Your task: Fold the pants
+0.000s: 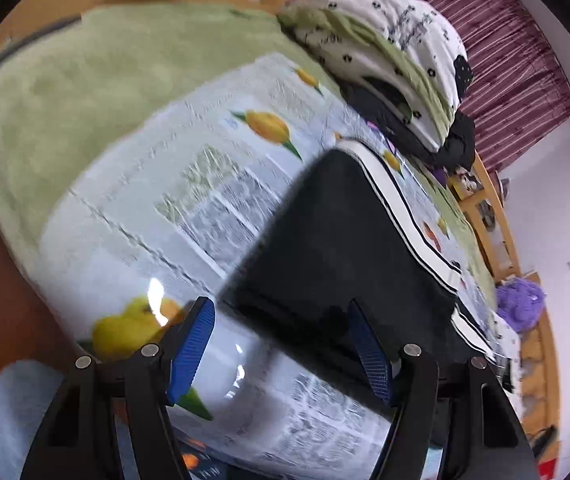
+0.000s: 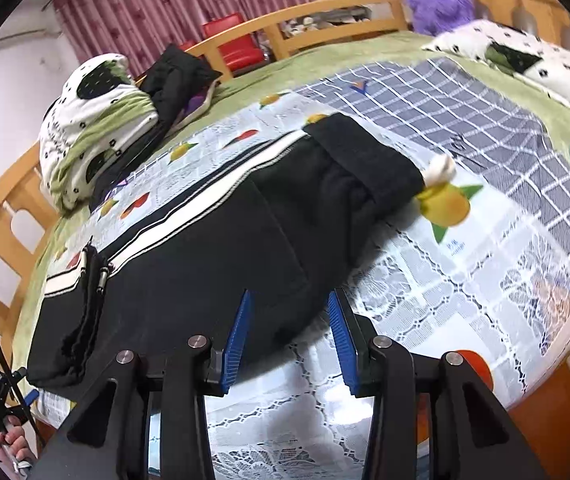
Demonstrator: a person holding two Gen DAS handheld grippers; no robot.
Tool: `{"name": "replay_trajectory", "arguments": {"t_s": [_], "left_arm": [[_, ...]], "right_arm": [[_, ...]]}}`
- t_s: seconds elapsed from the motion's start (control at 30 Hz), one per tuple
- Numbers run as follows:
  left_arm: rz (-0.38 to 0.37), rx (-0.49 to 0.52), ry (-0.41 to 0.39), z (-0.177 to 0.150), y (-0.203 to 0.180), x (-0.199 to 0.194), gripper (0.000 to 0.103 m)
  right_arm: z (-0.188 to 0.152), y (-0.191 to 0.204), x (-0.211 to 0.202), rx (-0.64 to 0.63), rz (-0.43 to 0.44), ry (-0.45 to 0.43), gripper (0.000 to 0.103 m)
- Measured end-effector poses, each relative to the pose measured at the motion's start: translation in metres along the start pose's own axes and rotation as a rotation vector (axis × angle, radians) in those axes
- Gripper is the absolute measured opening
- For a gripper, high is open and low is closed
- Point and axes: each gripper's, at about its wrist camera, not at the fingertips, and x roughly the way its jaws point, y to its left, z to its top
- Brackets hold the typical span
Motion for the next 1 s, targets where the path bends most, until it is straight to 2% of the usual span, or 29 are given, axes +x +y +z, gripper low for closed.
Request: {"name": "replay_trajectory", "arguments": {"t_s": [0.07, 0.13, 0.2, 0.3, 0.33, 0.4, 0.43, 0.47, 0.57, 0.7, 0.77, 0.9, 1.0], "left_arm": [[0.007, -0.002, 0.013, 0.010, 0.001, 0.010, 0.067], [-0.027, -0.014, 0.021, 0.019, 0.000, 0.019, 0.070], [-0.069, -0.009, 0.062, 0.025, -0.004, 0.032, 0.071], [-0.033, -0.006, 0.060, 0.026, -0.015, 0.037, 0.070], [-0.022, 0.001, 0.063, 0.026, -0.019, 0.037, 0.056], [0.026, 0.021, 0.037, 0.028, -0.029, 0.032, 0.036], [0.026, 0.045, 0.022, 0.030, -0.035, 0.028, 0.026], [0.009, 0.078, 0.003, 0.030, -0.043, 0.021, 0.022], [0.022, 0.228, -0.066, 0.030, -0.090, 0.001, 0.019], [-0.065, 0.412, -0.099, 0.017, -0.173, -0.015, 0.017], [-0.131, 0.499, -0.077, 0.001, -0.213, -0.015, 0.017], [-0.229, 0.659, 0.002, -0.048, -0.283, 0.002, 0.017], [-0.305, 0.705, 0.108, -0.090, -0.310, 0.028, 0.017]], "right_arm": [[0.000, 0.006, -0.001, -0.017, 0.008, -0.002, 0.040], [-0.001, 0.014, 0.000, -0.040, 0.014, 0.003, 0.040], [-0.002, 0.024, 0.001, -0.053, 0.022, 0.011, 0.040], [-0.002, 0.036, -0.004, -0.067, 0.056, 0.008, 0.040], [-0.001, 0.040, -0.005, -0.076, 0.058, 0.005, 0.040], [0.002, 0.052, -0.012, -0.118, 0.049, -0.001, 0.040], [0.004, 0.058, -0.016, -0.147, 0.036, -0.006, 0.040], [0.006, 0.065, -0.020, -0.178, 0.022, -0.011, 0.040], [0.018, 0.079, -0.027, -0.258, 0.003, -0.008, 0.040], [0.039, 0.090, -0.035, -0.324, -0.027, -0.042, 0.040], [0.045, 0.088, -0.036, -0.331, -0.020, -0.080, 0.040], [0.046, 0.061, -0.027, -0.288, 0.064, -0.159, 0.043], [0.043, 0.025, 0.001, -0.211, 0.089, -0.089, 0.043]]}}
